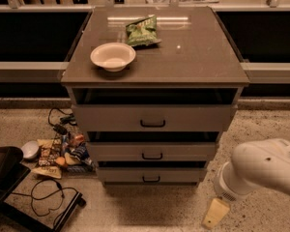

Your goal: Open bottom drawer

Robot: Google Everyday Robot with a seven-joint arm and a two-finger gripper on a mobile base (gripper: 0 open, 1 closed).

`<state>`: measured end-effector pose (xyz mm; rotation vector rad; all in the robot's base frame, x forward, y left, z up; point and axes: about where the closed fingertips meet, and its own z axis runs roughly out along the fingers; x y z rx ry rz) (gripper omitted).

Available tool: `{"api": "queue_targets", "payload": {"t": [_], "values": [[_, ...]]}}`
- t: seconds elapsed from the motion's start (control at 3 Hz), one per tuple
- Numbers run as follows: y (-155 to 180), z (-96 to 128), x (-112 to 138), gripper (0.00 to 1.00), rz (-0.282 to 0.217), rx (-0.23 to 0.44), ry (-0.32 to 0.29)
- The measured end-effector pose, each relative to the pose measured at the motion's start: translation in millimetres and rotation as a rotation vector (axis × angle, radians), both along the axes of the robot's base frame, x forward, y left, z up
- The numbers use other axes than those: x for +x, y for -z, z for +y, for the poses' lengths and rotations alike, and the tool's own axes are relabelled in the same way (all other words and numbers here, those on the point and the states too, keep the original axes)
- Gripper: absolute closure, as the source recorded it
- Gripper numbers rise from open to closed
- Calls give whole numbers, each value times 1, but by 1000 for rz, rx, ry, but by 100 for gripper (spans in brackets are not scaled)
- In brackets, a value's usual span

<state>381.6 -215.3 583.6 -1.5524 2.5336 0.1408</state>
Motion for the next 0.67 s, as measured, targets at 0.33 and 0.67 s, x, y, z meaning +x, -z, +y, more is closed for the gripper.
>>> {"api": "queue_targets", "payload": {"t": [0.33,0.67], "values": [[78,42,11,0,18,45,-45],[141,79,23,0,56,75,-107]]}}
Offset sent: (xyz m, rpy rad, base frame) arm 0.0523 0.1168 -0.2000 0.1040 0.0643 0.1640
